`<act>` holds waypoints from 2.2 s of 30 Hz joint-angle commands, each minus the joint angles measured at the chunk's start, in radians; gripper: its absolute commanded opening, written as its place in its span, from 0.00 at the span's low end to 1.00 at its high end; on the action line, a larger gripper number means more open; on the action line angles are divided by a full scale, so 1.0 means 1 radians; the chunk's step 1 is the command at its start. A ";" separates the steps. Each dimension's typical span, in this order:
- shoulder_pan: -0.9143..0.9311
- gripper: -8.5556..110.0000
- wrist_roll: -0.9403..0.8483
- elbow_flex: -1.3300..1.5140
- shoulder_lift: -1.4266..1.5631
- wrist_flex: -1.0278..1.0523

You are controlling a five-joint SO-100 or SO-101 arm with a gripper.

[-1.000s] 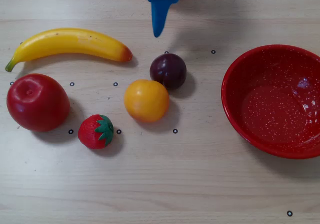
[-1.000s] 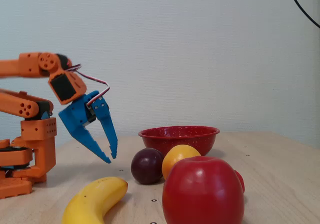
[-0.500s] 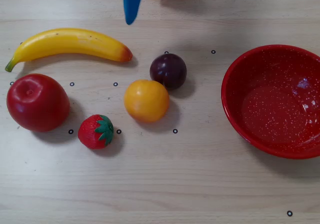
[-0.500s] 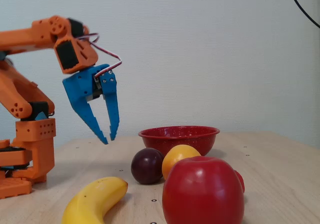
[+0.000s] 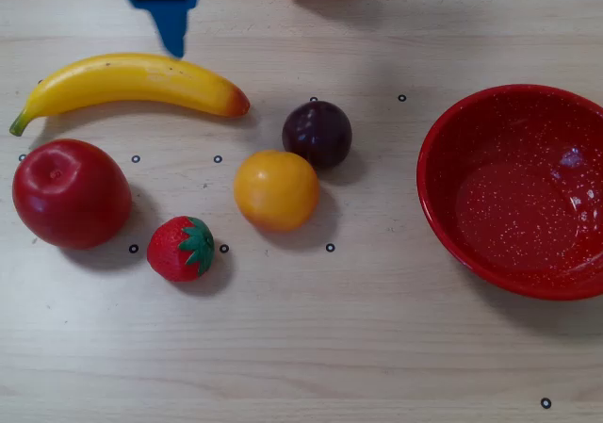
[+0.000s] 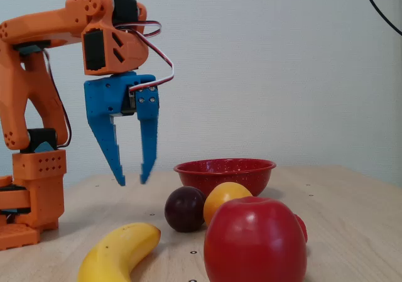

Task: Put the banana in the red bowl.

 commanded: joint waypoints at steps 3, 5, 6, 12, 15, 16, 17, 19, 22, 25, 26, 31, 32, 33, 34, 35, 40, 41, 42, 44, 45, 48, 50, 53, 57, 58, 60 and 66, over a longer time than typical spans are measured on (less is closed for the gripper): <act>-0.078 0.25 0.094 -0.115 -0.023 0.014; -0.126 0.35 0.215 -0.123 -0.046 0.021; -0.152 0.38 0.272 -0.127 -0.057 0.023; -0.275 0.48 0.360 -0.130 -0.126 0.054; -0.316 0.52 0.376 -0.127 -0.147 0.034; -0.325 0.53 0.380 -0.127 -0.155 0.023; -0.334 0.53 0.391 -0.127 -0.163 0.017; -0.347 0.54 0.402 -0.127 -0.178 0.005; -0.359 0.56 0.417 -0.129 -0.204 -0.029; -0.368 0.58 0.436 -0.129 -0.235 -0.064; -0.370 0.58 0.440 -0.129 -0.242 -0.075; -0.387 0.60 0.488 -0.114 -0.267 -0.118; -0.390 0.60 0.494 -0.106 -0.270 -0.132; -0.394 0.61 0.508 -0.101 -0.275 -0.137; -0.396 0.61 0.512 -0.095 -0.278 -0.143; -0.397 0.61 0.520 -0.086 -0.279 -0.150; -0.391 0.62 0.531 -0.069 -0.304 -0.170; -0.388 0.62 0.532 -0.071 -0.310 -0.170; -0.385 0.62 0.534 -0.071 -0.314 -0.172; -0.377 0.62 0.531 -0.064 -0.324 -0.173; -0.373 0.62 0.528 -0.058 -0.325 -0.173; -0.359 0.62 0.514 -0.037 -0.336 -0.190; -0.353 0.62 0.509 -0.020 -0.342 -0.209; -0.347 0.62 0.506 0.008 -0.347 -0.241; -0.341 0.61 0.506 0.037 -0.364 -0.295; -0.341 0.61 0.506 0.043 -0.368 -0.308; -0.337 0.61 0.503 0.051 -0.377 -0.327; -0.327 0.61 0.488 0.051 -0.394 -0.350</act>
